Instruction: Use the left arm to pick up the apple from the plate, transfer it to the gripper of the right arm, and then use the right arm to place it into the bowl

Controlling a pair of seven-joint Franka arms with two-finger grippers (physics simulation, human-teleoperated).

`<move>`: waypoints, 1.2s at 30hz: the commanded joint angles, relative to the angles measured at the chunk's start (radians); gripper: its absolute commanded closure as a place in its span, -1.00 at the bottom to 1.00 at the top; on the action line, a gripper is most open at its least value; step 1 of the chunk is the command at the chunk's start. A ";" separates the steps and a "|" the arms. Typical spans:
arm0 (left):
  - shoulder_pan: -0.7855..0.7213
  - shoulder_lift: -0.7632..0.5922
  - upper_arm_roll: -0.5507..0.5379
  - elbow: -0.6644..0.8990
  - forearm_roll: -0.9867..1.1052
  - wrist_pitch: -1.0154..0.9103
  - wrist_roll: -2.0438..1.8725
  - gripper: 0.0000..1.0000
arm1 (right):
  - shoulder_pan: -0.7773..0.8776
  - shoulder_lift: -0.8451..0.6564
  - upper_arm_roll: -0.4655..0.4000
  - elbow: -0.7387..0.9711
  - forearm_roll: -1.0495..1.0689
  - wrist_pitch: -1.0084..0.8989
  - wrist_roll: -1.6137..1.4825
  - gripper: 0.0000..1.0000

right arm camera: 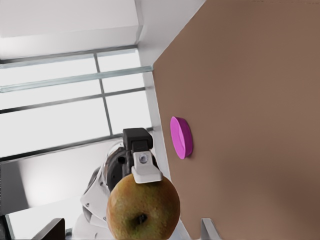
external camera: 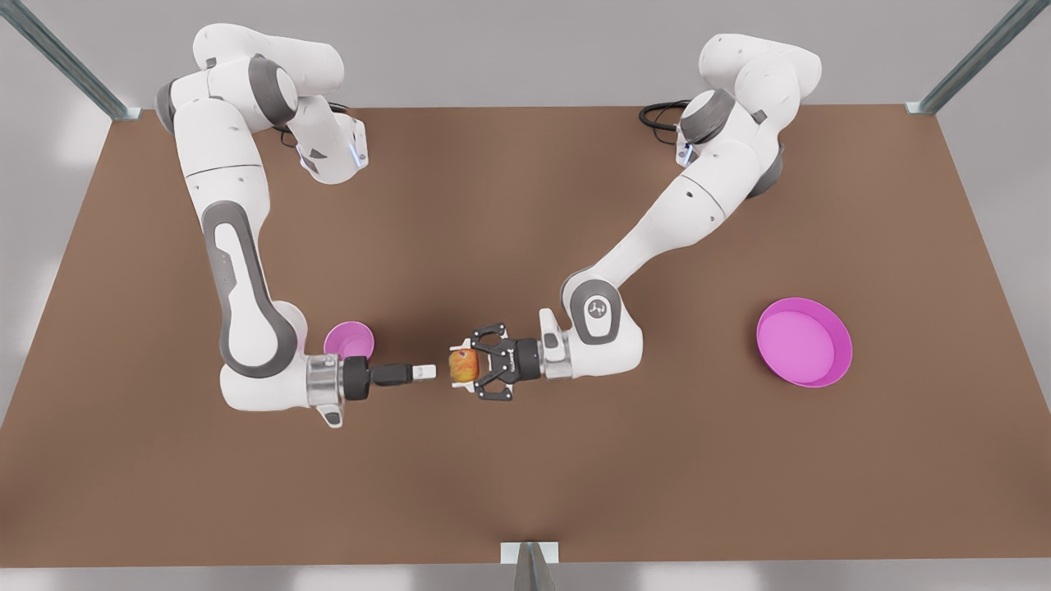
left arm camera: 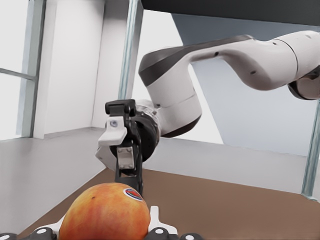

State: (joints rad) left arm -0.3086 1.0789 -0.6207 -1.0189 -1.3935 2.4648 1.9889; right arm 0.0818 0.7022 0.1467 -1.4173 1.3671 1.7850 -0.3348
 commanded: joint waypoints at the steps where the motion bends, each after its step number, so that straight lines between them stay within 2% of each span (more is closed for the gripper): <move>1: -0.003 0.001 -0.001 0.000 0.001 -0.003 0.205 -0.36 | 0.004 0.008 0.002 0.001 0.021 -0.007 -0.305 -1.00; 23: -0.009 0.004 0.003 0.000 -0.009 0.003 0.208 -0.36 | 0.075 0.043 0.021 -0.026 0.072 0.082 -0.374 -1.00; 25: -0.009 0.004 0.003 0.000 -0.007 0.005 0.208 -0.36 | 0.075 0.042 0.030 -0.025 0.072 0.096 -0.374 -0.86; 26: -0.009 0.004 0.003 0.000 -0.009 0.005 0.208 -0.36 | 0.075 0.040 0.030 -0.023 0.072 0.096 -0.374 -0.72; 27: -0.009 0.004 0.003 0.000 -0.009 0.003 0.208 -0.36 | 0.075 0.040 0.030 -0.022 0.073 0.096 -0.374 -0.46; 28: -0.009 0.004 0.004 0.000 -0.009 0.005 0.208 -0.36 | 0.075 0.040 0.031 -0.020 0.073 0.097 -0.374 -0.34; 30: -0.009 0.004 0.003 0.000 -0.009 0.005 0.208 -0.36 | 0.075 0.039 0.031 -0.020 0.073 0.096 -0.374 -0.34; 31: -0.009 0.004 0.003 0.000 -0.009 0.003 0.208 -0.45 | 0.075 0.039 0.031 -0.020 0.073 0.096 -0.374 -0.34; 32: -0.010 0.004 0.003 0.000 -0.009 0.008 0.208 -1.00 | 0.075 0.039 0.031 -0.020 0.073 0.096 -0.374 -0.34; 36: -0.007 0.004 0.003 0.000 -0.012 0.009 0.205 -1.00 | 0.072 0.039 0.031 -0.020 0.072 0.094 -0.374 -0.34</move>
State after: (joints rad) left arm -0.3170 1.0849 -0.6176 -1.0189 -1.4040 2.4734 2.1725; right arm 0.1540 0.7419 0.1773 -1.4379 1.4441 1.8779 -0.6530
